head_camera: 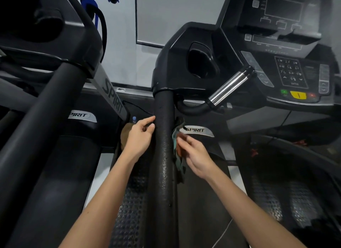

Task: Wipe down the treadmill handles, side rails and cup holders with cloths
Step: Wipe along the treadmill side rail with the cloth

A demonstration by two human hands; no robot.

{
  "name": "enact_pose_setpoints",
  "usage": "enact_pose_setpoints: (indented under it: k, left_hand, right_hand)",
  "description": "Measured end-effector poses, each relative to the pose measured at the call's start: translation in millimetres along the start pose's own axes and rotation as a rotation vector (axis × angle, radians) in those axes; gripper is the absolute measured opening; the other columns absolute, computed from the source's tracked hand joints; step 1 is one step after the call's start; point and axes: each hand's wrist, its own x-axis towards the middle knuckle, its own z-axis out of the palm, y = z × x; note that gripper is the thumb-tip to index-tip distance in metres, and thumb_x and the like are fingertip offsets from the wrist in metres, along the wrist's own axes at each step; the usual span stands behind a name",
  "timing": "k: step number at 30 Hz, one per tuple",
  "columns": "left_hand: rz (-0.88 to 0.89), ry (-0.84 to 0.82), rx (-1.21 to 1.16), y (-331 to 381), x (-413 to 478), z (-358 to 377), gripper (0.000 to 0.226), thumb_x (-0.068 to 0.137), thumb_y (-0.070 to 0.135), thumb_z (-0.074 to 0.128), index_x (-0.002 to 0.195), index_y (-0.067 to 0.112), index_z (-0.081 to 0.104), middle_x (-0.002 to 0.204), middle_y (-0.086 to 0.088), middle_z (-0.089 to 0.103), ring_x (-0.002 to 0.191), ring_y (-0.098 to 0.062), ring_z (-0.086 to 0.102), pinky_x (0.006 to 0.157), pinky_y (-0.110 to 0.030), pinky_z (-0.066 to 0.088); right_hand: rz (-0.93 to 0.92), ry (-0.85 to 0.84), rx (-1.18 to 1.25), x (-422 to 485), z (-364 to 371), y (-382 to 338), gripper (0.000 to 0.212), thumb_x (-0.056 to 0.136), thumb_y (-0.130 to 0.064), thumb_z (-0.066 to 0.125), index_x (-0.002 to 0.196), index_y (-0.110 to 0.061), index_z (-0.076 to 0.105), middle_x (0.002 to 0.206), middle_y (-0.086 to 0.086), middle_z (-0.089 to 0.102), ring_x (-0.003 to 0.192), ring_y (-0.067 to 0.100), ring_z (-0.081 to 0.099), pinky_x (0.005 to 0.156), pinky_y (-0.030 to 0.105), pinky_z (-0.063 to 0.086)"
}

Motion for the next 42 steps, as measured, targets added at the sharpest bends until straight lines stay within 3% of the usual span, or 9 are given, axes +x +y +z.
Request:
enact_pose_setpoints:
  k: [4, 9, 14, 18, 22, 26, 32, 39, 42]
  left_hand:
    - [0.004, -0.003, 0.016, -1.4, -0.5, 0.5, 0.033, 0.094, 0.018, 0.051, 0.126, 0.023, 0.057, 0.121, -0.002, 0.062, 0.113, -0.016, 0.057, 0.105, -0.037, 0.042]
    - [0.057, -0.003, 0.065, -3.7, 0.3, -2.2, 0.035, 0.094, 0.019, 0.051, 0.129, 0.020, 0.054, 0.125, 0.000, 0.059, 0.115, -0.015, 0.055, 0.105, -0.032, 0.041]
    - [0.133, -0.027, 0.075, -9.7, 5.2, -4.8, 0.035, 0.092, 0.023, 0.057, 0.127, 0.019, 0.057, 0.114, -0.001, 0.064, 0.106, -0.013, 0.059, 0.099, -0.040, 0.047]
    - [0.187, -0.066, 0.037, -14.1, 18.0, -13.4, 0.034, 0.085, 0.026, 0.067, 0.118, 0.018, 0.064, 0.105, 0.002, 0.069, 0.098, -0.011, 0.065, 0.094, -0.038, 0.051]
    - [0.259, -0.114, 0.011, -19.8, 26.2, -17.5, 0.036, 0.082, 0.025, 0.070, 0.116, 0.014, 0.065, 0.107, -0.001, 0.070, 0.098, -0.013, 0.066, 0.094, -0.036, 0.051]
    - [0.270, -0.162, -0.025, -20.7, 30.0, -19.3, 0.036, 0.082, 0.022, 0.070, 0.117, 0.012, 0.064, 0.108, -0.002, 0.069, 0.097, -0.012, 0.065, 0.093, -0.032, 0.052]
    - [0.346, -0.170, 0.090, -13.4, 32.0, -25.5, 0.034, 0.085, 0.026, 0.067, 0.117, 0.013, 0.064, 0.101, -0.006, 0.067, 0.089, -0.013, 0.064, 0.068, -0.011, 0.044]
    - [0.354, -0.229, 0.040, -2.4, 46.5, -25.4, 0.042, 0.089, 0.026, 0.062, 0.129, 0.020, 0.053, 0.111, 0.004, 0.059, 0.109, -0.017, 0.058, 0.098, -0.039, 0.048]
    - [0.341, -0.274, 0.040, -1.7, 49.8, -19.4, 0.051, 0.087, 0.026, 0.064, 0.135, 0.020, 0.048, 0.132, 0.000, 0.053, 0.119, -0.019, 0.054, 0.102, -0.039, 0.045]
  right_hand:
    - [-0.060, 0.060, -0.059, -10.6, -9.7, 14.1, 0.026, 0.088, 0.007, 0.050, 0.112, 0.001, 0.059, 0.088, -0.001, 0.069, 0.075, 0.002, 0.065, 0.072, 0.014, 0.052]
    - [-0.199, 0.184, -0.216, -1.6, 8.3, 1.7, 0.019, 0.088, 0.007, 0.052, 0.095, -0.007, 0.061, 0.061, -0.013, 0.065, 0.049, -0.007, 0.056, 0.052, 0.006, 0.044]
    - [-0.309, 0.301, -0.240, 30.1, 24.9, -16.9, 0.027, 0.089, 0.003, 0.054, 0.115, 0.000, 0.060, 0.099, 0.004, 0.062, 0.079, 0.003, 0.060, 0.068, 0.006, 0.049]
    - [-0.319, 0.244, -0.180, 38.7, 31.9, -20.3, 0.031, 0.092, 0.000, 0.050, 0.122, 0.002, 0.056, 0.108, 0.010, 0.062, 0.093, 0.016, 0.060, 0.091, 0.026, 0.050]
    - [-0.382, 0.273, -0.281, 16.5, 27.8, -14.9, 0.028, 0.089, -0.001, 0.055, 0.117, -0.002, 0.060, 0.095, 0.006, 0.062, 0.076, 0.011, 0.058, 0.064, 0.011, 0.048]
    - [-0.426, 0.234, -0.477, -12.7, 18.4, -6.4, 0.013, 0.085, 0.002, 0.060, 0.095, -0.002, 0.068, 0.079, 0.014, 0.061, 0.063, 0.016, 0.053, 0.058, 0.019, 0.043]
    - [-0.555, 0.323, -0.684, 18.7, 36.5, -26.4, 0.020, 0.088, 0.001, 0.056, 0.106, -0.001, 0.065, 0.070, -0.001, 0.060, 0.050, -0.004, 0.051, 0.049, 0.004, 0.039]
    - [-0.339, 0.122, -0.558, 36.2, 32.4, -32.1, 0.027, 0.093, -0.020, 0.053, 0.120, -0.022, 0.053, 0.102, -0.012, 0.059, 0.088, -0.004, 0.056, 0.066, 0.005, 0.046]
    - [-0.337, 0.077, -0.533, 13.1, 16.1, -23.6, 0.015, 0.091, -0.007, 0.052, 0.103, -0.013, 0.060, 0.090, 0.007, 0.061, 0.077, 0.011, 0.058, 0.070, 0.015, 0.050]
